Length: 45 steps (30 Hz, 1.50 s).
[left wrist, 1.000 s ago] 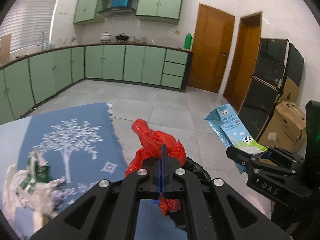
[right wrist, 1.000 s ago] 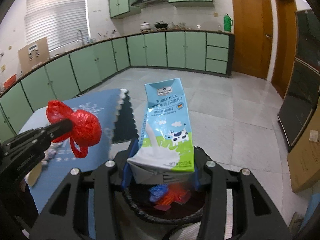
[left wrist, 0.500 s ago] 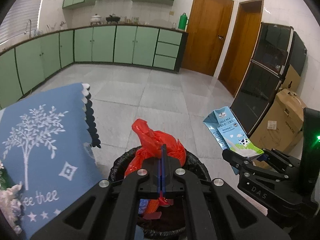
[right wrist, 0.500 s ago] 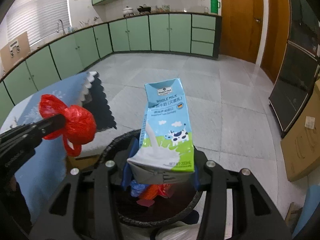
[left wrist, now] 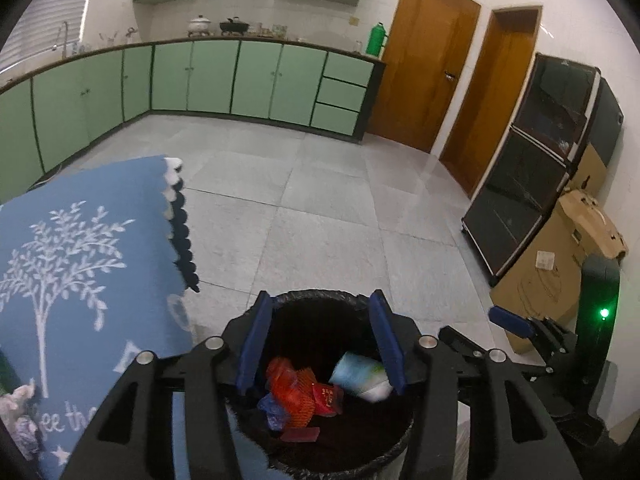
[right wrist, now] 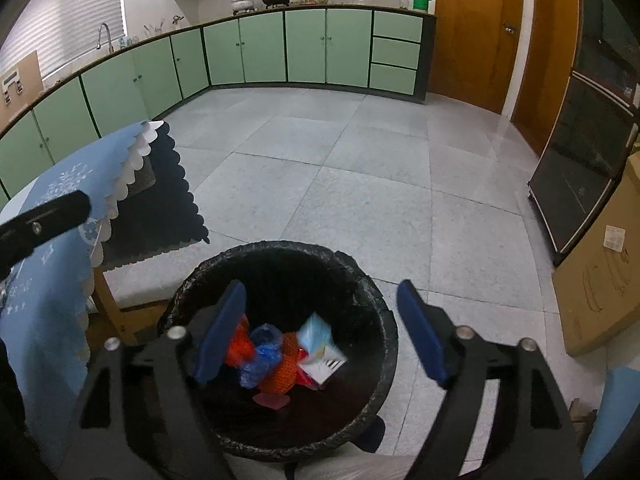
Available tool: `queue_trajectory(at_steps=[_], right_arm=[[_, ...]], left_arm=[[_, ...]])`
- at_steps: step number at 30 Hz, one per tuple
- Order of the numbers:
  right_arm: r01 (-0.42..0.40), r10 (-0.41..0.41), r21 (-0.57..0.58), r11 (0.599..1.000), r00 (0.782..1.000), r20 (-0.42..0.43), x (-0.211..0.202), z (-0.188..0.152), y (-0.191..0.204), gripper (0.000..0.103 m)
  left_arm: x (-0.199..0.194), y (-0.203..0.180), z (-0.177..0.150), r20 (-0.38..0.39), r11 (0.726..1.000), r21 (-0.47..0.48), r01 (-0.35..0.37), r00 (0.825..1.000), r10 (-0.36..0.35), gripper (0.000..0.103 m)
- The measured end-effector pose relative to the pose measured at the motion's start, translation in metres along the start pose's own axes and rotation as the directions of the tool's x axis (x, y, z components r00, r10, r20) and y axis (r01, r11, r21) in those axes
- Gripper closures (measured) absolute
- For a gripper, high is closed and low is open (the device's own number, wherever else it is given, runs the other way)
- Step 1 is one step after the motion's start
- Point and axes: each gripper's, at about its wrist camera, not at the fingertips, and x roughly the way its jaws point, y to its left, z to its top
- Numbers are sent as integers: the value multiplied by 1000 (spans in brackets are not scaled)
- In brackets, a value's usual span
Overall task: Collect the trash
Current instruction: 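Return both tools from the bin to the table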
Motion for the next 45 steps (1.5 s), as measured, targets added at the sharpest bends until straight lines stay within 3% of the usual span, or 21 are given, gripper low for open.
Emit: queue_trajectory(at_steps=[3, 6, 14, 25, 34, 42, 45], right_arm=[[-10, 10, 15, 1000, 1000, 17, -14, 1, 6, 13], [-42, 41, 24, 999, 999, 28, -33, 4, 16, 11], [-122, 121, 12, 992, 988, 94, -82, 9, 59, 6], [-224, 236, -124, 967, 967, 97, -114, 2, 140, 5], [-298, 322, -203, 933, 941, 101, -121, -9, 192, 5], [-356, 391, -255, 899, 915, 101, -123, -22, 229, 5], [-366, 401, -264, 893, 912, 91, -121, -26, 237, 5]], left_arm=[[-19, 11, -1, 25, 1000, -19, -24, 999, 24, 46], [-42, 21, -4, 52, 998, -23, -59, 997, 60, 37], [-117, 63, -24, 97, 984, -73, -161, 981, 167, 26], [-210, 128, -77, 112, 921, -179, -347, 923, 369, 22], [-248, 168, -109, 99, 862, -235, -448, 872, 480, 22], [-253, 206, -131, 48, 824, -286, -490, 851, 523, 22], [-250, 221, -137, 24, 812, -318, -489, 852, 523, 22]])
